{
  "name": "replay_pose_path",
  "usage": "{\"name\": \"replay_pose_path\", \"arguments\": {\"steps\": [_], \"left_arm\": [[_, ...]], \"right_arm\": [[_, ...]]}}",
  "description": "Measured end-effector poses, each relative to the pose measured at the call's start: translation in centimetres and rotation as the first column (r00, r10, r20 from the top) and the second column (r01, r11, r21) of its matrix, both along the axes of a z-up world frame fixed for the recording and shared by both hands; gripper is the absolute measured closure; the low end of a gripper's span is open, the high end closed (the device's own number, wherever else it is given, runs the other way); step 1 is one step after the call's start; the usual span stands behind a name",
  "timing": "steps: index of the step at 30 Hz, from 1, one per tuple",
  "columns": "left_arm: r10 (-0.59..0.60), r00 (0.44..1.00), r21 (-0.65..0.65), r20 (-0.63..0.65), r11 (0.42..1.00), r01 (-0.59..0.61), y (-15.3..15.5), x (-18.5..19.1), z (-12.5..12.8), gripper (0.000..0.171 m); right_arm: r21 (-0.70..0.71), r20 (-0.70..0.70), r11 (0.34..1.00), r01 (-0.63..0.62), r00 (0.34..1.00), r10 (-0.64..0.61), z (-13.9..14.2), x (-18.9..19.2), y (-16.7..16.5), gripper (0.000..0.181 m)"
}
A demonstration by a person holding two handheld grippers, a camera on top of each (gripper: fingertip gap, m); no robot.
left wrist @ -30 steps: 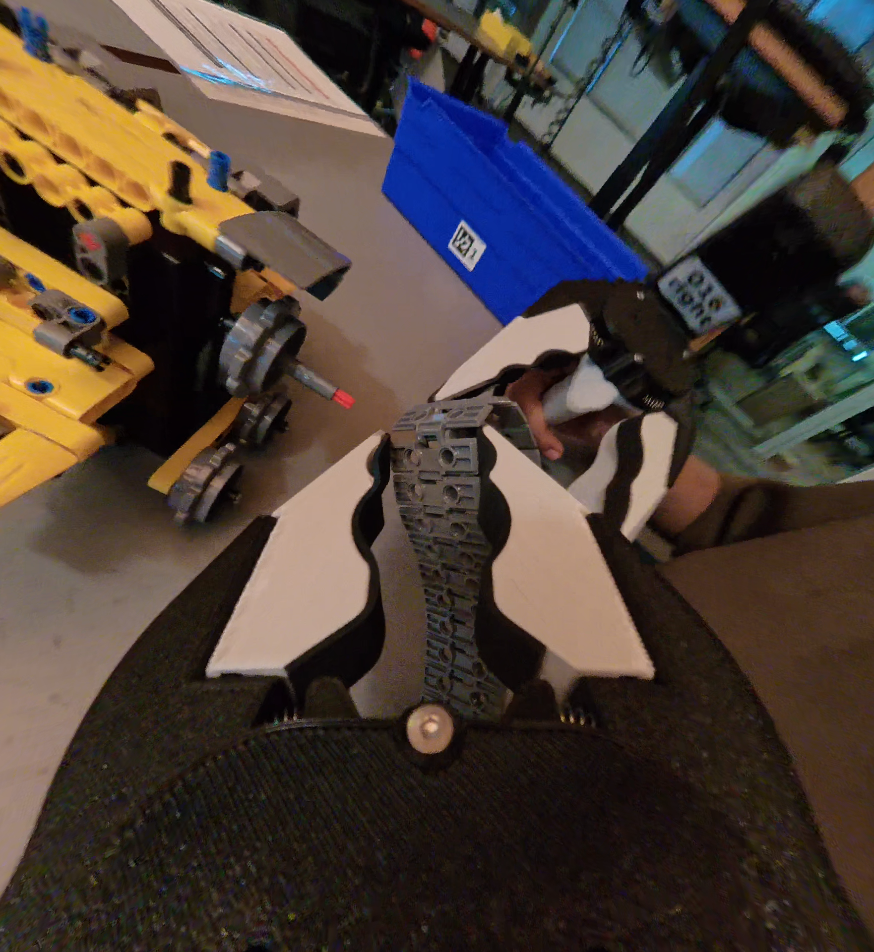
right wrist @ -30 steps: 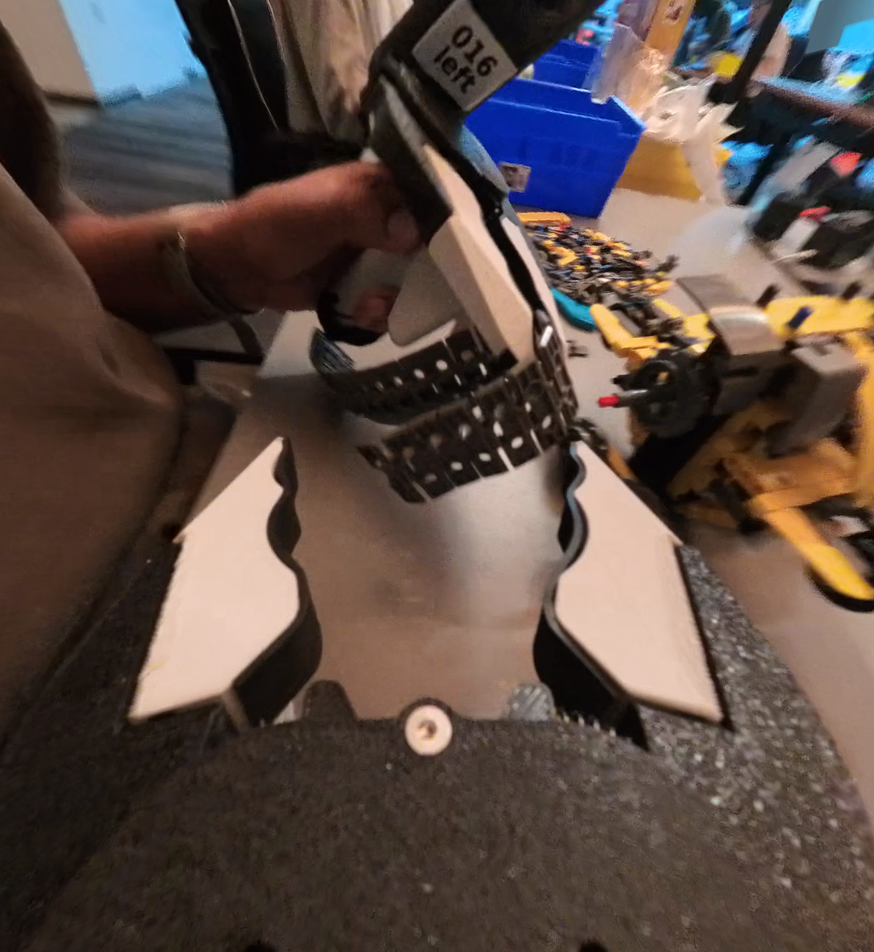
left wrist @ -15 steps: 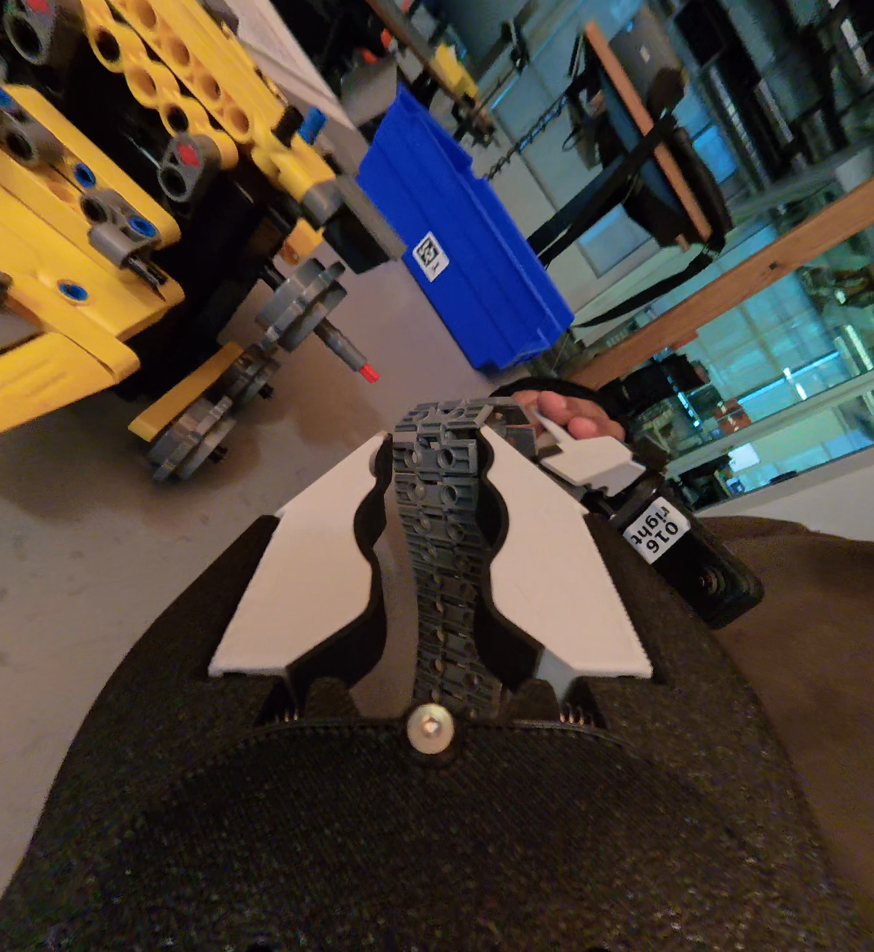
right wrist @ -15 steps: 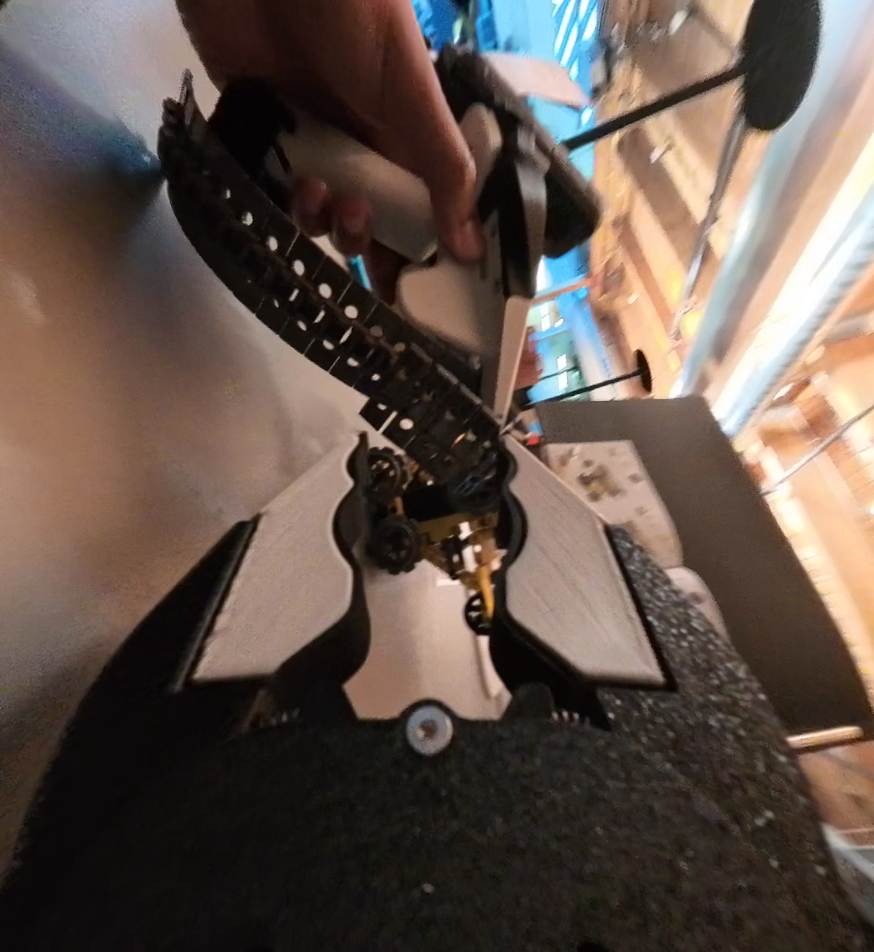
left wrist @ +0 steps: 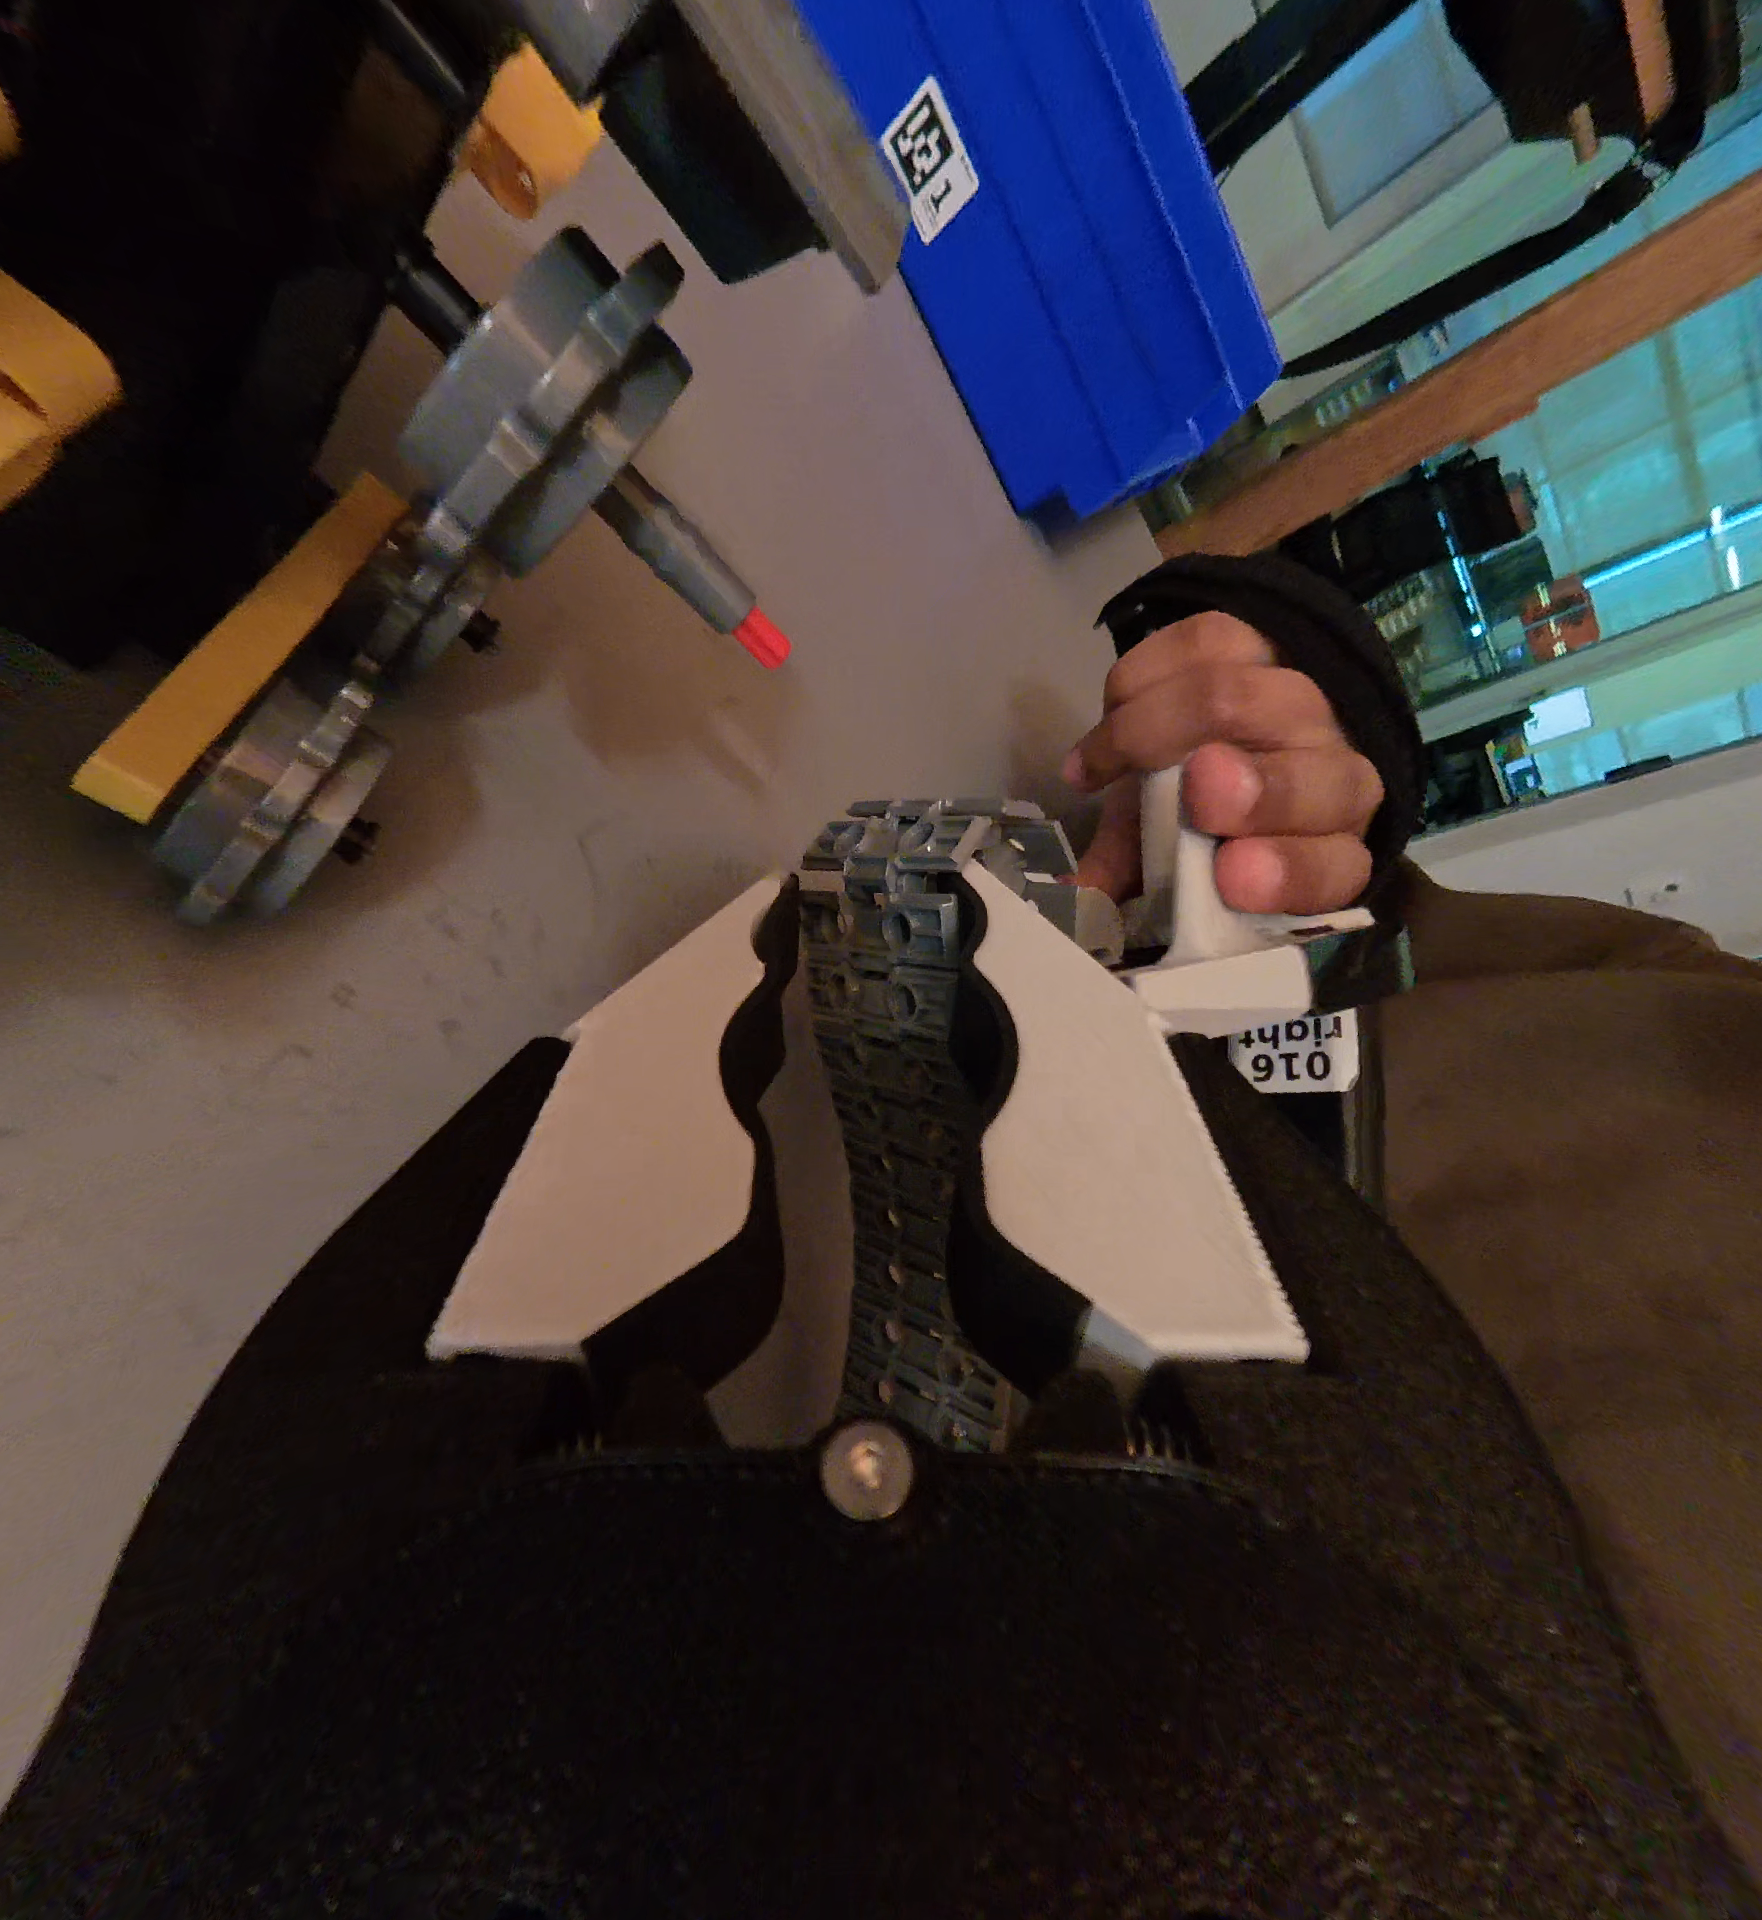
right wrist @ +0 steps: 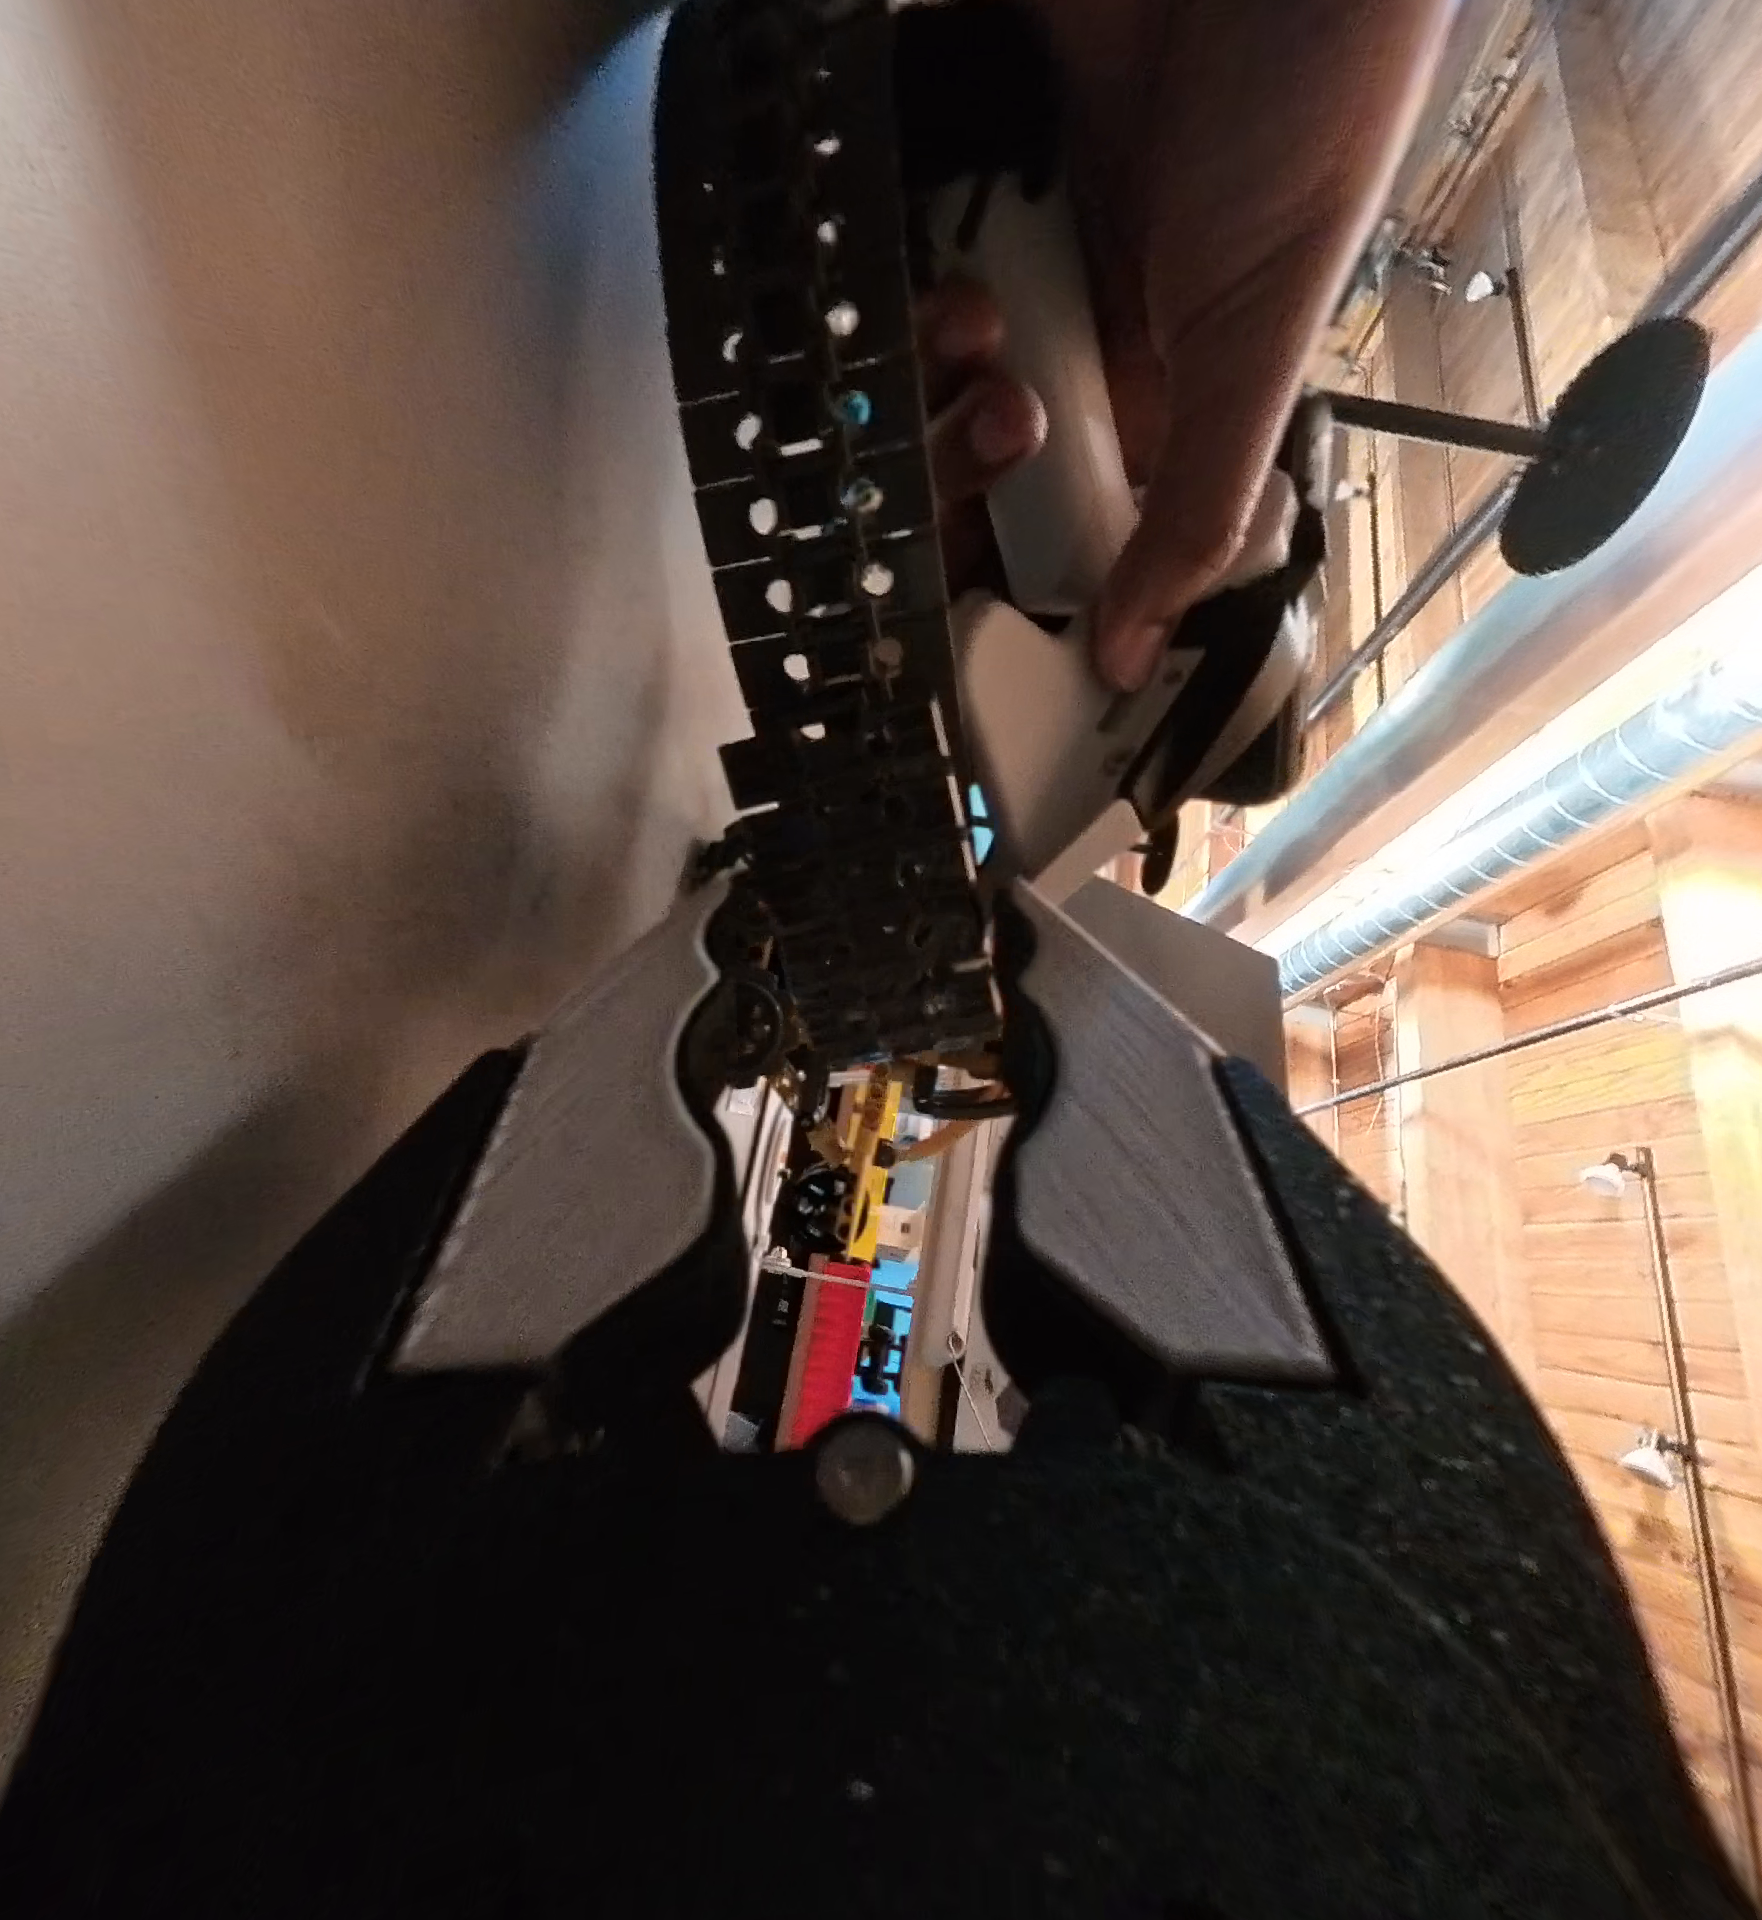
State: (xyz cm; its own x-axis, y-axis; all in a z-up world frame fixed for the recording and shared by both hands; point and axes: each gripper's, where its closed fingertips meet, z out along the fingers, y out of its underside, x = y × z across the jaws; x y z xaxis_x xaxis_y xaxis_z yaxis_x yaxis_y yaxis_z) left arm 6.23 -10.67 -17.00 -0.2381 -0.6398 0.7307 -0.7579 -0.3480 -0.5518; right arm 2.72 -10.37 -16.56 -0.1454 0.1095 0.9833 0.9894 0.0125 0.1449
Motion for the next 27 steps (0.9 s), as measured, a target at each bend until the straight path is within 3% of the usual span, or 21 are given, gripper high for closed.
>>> {"name": "replay_pose_path", "arguments": {"steps": [3,5,7,11,15,18,22,27], "left_arm": [[-0.019,1.000,-0.021,-0.023,1.000,0.018,-0.3,-0.1,-0.5,0.146],[-0.039,0.999,-0.066,-0.029,0.997,0.037,-0.5,-0.4,-0.6,0.143],[-0.038,0.999,-0.118,-0.021,0.992,0.035,-0.4,-0.6,-0.2,0.125],[-0.017,0.999,-0.123,0.032,0.992,0.021,0.8,-1.4,0.6,0.104],[0.029,0.993,0.054,0.112,0.998,-0.035,3.9,-2.5,2.1,0.100],[0.085,0.993,0.193,0.080,0.976,-0.099,7.1,-3.2,1.7,0.099],[0.172,0.977,0.226,0.124,0.954,-0.197,9.5,-3.8,2.1,0.105],[0.126,0.978,0.205,0.164,0.966,-0.159,7.6,-3.6,1.4,0.106]], "right_arm": [[-0.026,-0.041,1.000,0.006,0.999,-0.007,-0.2,0.1,-0.2,0.141],[-0.044,-0.170,0.999,0.009,0.985,-0.017,0.5,0.5,-0.4,0.141],[-0.067,-0.332,0.998,0.002,0.943,-0.024,1.3,1.0,-0.6,0.140],[-0.158,-0.631,0.987,-0.041,0.772,-0.069,1.9,2.2,-0.9,0.140],[-0.302,-0.795,0.944,-0.135,0.582,-0.171,0.5,3.1,-1.2,0.140],[-0.331,-0.856,0.921,-0.206,0.476,-0.201,0.8,3.3,-1.3,0.141],[-0.297,-0.928,0.922,-0.248,0.303,-0.218,2.5,4.7,-1.2,0.142],[-0.317,-0.945,0.915,-0.251,0.160,-0.284,2.1,7.5,-1.2,0.142]]}}
